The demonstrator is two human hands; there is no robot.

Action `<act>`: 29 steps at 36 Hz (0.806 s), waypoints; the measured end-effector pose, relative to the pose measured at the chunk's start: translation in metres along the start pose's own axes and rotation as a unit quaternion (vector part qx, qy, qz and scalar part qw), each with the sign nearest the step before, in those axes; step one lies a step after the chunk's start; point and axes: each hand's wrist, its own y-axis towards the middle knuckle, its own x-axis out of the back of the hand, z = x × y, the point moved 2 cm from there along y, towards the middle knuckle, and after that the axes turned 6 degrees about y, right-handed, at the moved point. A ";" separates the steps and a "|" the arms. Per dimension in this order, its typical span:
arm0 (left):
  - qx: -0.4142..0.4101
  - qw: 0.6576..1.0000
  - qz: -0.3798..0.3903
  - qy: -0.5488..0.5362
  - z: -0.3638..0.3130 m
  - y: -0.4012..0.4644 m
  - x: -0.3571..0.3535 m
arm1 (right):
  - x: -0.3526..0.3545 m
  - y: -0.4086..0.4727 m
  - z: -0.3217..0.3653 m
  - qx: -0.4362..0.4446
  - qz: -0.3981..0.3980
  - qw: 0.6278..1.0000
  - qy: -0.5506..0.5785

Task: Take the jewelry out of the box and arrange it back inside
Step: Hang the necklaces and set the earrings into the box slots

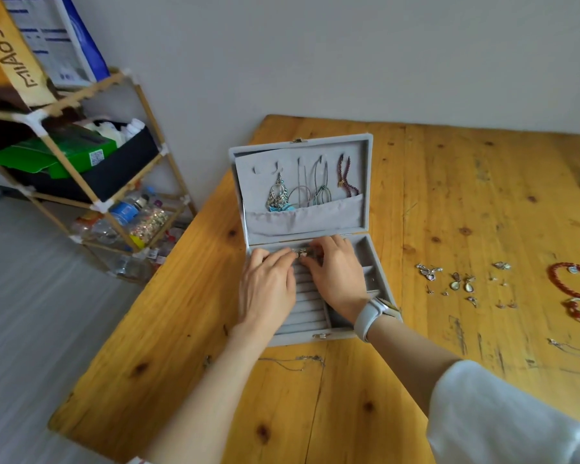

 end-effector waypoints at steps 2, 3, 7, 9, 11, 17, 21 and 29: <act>0.003 1.000 0.002 0.007 0.000 0.000 0.000 | 0.002 -0.003 -0.001 0.022 0.006 1.000 0.006; 0.003 1.000 0.004 0.011 0.000 0.000 0.000 | 0.003 -0.005 -0.002 0.034 0.005 0.999 0.006; -0.007 1.000 0.008 0.018 0.001 -0.001 -0.003 | 0.002 -0.007 -0.001 0.056 0.003 0.998 -0.002; -0.008 1.000 0.011 0.020 0.001 -0.001 -0.003 | 0.002 -0.007 -0.001 0.062 0.002 0.998 -0.007; -0.006 1.000 0.015 0.022 0.001 -0.001 -0.003 | 0.002 -0.007 0.000 0.064 0.001 0.998 -0.008; -0.001 1.000 0.020 0.020 -0.001 -0.001 -0.003 | 0.011 -0.012 -0.002 0.058 0.011 0.998 0.034; 0.012 1.000 0.020 -0.012 -0.005 -0.003 -0.002 | 0.034 -0.023 -0.006 0.069 -0.018 0.996 0.052; 0.001 0.996 -0.007 -0.090 -0.070 -0.003 0.004 | 0.101 -0.049 -0.048 0.062 -0.111 0.992 -0.009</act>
